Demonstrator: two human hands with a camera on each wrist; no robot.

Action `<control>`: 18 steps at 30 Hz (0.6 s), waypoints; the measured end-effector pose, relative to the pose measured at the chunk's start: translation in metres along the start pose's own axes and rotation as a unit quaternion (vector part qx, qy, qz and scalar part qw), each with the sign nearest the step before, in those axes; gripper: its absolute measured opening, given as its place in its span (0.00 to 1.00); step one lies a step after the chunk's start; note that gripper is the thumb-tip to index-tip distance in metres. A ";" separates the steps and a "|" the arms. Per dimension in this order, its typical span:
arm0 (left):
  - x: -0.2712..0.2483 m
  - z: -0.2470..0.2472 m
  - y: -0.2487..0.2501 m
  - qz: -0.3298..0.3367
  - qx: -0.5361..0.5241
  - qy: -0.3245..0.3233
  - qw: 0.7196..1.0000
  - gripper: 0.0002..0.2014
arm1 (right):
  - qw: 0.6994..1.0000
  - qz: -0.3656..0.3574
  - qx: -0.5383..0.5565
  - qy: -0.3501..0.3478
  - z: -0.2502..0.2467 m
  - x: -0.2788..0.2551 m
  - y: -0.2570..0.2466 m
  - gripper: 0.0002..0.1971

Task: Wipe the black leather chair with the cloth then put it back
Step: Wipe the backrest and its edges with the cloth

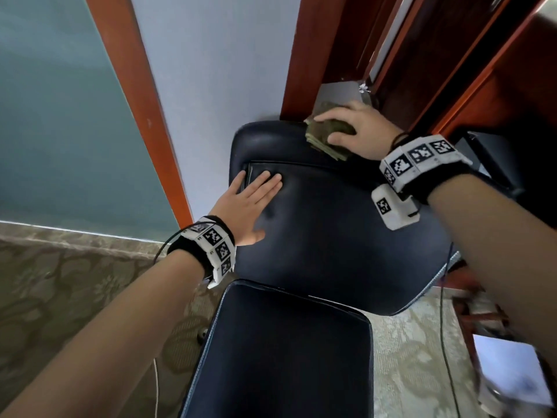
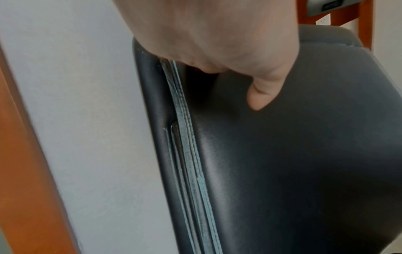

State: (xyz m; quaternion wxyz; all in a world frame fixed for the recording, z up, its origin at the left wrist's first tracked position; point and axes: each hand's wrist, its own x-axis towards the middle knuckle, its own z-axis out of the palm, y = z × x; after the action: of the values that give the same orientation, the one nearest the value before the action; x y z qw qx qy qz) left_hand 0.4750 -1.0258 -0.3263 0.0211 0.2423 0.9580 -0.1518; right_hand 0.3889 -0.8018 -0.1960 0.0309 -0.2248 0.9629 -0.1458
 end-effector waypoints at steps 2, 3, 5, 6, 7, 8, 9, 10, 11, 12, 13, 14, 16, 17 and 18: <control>0.000 -0.002 0.002 -0.002 0.011 -0.002 1.000 0.47 | 1.000 0.022 -0.001 0.011 -0.006 -0.016 0.018 0.20; -0.001 -0.003 0.002 -0.002 0.014 -0.005 1.000 0.47 | 0.999 0.034 -0.003 0.018 -0.008 -0.022 0.025 0.20; -0.001 -0.005 0.002 -0.001 0.016 -0.015 1.000 0.47 | 0.998 0.056 -0.004 0.031 -0.012 -0.034 0.039 0.20; -0.002 -0.005 0.002 -0.002 0.017 -0.020 1.000 0.47 | 0.997 0.068 -0.003 0.038 -0.014 -0.040 0.046 0.20; -0.002 -0.005 0.003 -0.004 0.019 -0.022 1.000 0.47 | 0.996 0.078 -0.003 0.045 -0.016 -0.046 0.052 0.20; -0.002 -0.006 0.004 -0.007 0.020 -0.022 1.000 0.48 | 0.995 0.089 -0.003 0.052 -0.017 -0.053 0.059 0.20; -0.002 -0.006 0.005 -0.010 0.021 -0.020 1.000 0.48 | 0.993 0.101 -0.004 0.058 -0.018 -0.060 0.066 0.21; -0.003 -0.007 0.007 -0.015 0.022 -0.020 0.999 0.47 | 0.992 0.112 -0.003 0.064 -0.019 -0.067 0.072 0.20; -0.004 -0.008 0.009 -0.020 0.023 -0.019 0.999 0.47 | 0.990 0.122 -0.003 0.071 -0.021 -0.074 0.078 0.20; -0.004 -0.009 0.011 -0.026 0.022 -0.014 0.999 0.46 | 0.988 0.130 -0.002 0.079 -0.021 -0.080 0.084 0.20; -0.005 -0.010 0.012 -0.032 0.015 -0.002 0.999 0.45 | 0.987 0.136 -0.001 0.089 -0.021 -0.087 0.089 0.20; -0.006 -0.009 0.014 -0.036 -0.001 0.017 0.999 0.43 | 0.985 0.140 0.002 0.101 -0.021 -0.094 0.094 0.20; -0.007 -0.009 0.018 -0.042 -0.041 0.071 0.996 0.41 | 0.980 0.143 0.007 0.138 -0.019 -0.109 0.103 0.20; -0.007 -0.008 0.020 -0.043 -0.057 0.096 0.993 0.41 | 0.975 0.145 0.012 0.168 -0.017 -0.117 0.107 0.21; -0.006 -0.007 0.023 -0.041 -0.073 0.119 0.989 0.40 | 0.968 0.147 0.021 0.203 -0.015 -0.127 0.111 0.21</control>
State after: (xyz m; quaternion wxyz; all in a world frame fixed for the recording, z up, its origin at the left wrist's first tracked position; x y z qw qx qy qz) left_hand 0.4919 -1.0072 -0.3256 -0.0818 0.2172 0.9713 -0.0523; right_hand 0.4536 -0.6463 -0.2149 -0.1391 -0.0460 0.9684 -0.2020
